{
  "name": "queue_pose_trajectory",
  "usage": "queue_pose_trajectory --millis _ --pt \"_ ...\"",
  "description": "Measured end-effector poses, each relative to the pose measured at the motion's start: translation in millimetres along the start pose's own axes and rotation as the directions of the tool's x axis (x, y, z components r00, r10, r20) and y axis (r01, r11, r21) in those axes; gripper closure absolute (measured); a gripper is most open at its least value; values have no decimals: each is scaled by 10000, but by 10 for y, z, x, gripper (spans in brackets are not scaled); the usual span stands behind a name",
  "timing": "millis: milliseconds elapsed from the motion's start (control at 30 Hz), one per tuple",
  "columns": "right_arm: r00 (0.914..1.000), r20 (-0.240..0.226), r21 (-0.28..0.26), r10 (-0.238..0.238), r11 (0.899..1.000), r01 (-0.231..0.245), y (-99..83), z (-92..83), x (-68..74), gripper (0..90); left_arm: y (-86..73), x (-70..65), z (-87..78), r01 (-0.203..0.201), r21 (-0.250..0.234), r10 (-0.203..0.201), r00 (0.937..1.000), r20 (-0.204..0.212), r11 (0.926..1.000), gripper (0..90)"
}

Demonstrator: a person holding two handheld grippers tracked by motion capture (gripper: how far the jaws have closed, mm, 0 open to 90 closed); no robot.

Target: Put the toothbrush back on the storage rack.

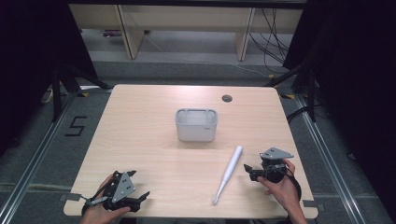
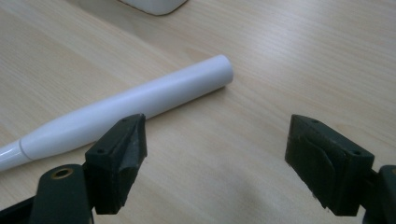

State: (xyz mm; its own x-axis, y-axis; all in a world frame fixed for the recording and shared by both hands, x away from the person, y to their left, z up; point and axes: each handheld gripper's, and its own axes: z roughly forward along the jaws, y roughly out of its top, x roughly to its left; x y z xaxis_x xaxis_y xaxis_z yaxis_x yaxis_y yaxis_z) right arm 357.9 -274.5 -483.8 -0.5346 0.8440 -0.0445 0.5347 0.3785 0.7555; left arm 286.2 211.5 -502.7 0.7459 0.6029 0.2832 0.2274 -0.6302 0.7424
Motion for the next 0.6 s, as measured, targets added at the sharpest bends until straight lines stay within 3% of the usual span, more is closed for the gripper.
queue_pose_trajectory --millis 100,133,200,267,333,433,533,600 --pt "10000 -82 -89 38 10000 -39 14 22 -13 215 7 -10 3 130 -65 -129 9999 58 9999 150" --pt "9997 -102 -200 -208 9996 205 23 29 -29 219 8 -11 4 115 -54 -114 9999 46 9999 150" --pt "9999 -74 -203 77 9998 -79 56 32 -15 230 3 -11 0 29 -13 -29 10000 71 10000 150" --pt "9998 -114 -225 -180 9996 178 64 45 -34 232 1 -14 -3 103 26 -104 9999 101 9999 150" --pt "9999 -101 -269 17 9996 -19 95 69 -24 245 -2 -15 2 215 -61 -214 9997 86 9998 150" --pt "9999 -138 -215 102 9997 -105 112 79 -25 250 1 -5 2 35 -26 -35 10000 23 10000 150" --pt "9998 -54 -344 -165 9993 163 163 98 -17 291 4 -8 -5 -34 43 34 9999 129 10000 150" --pt "9990 -264 -360 -372 9987 362 201 115 -10 341 -1 -13 -7 112 32 -112 9999 101 9999 150"
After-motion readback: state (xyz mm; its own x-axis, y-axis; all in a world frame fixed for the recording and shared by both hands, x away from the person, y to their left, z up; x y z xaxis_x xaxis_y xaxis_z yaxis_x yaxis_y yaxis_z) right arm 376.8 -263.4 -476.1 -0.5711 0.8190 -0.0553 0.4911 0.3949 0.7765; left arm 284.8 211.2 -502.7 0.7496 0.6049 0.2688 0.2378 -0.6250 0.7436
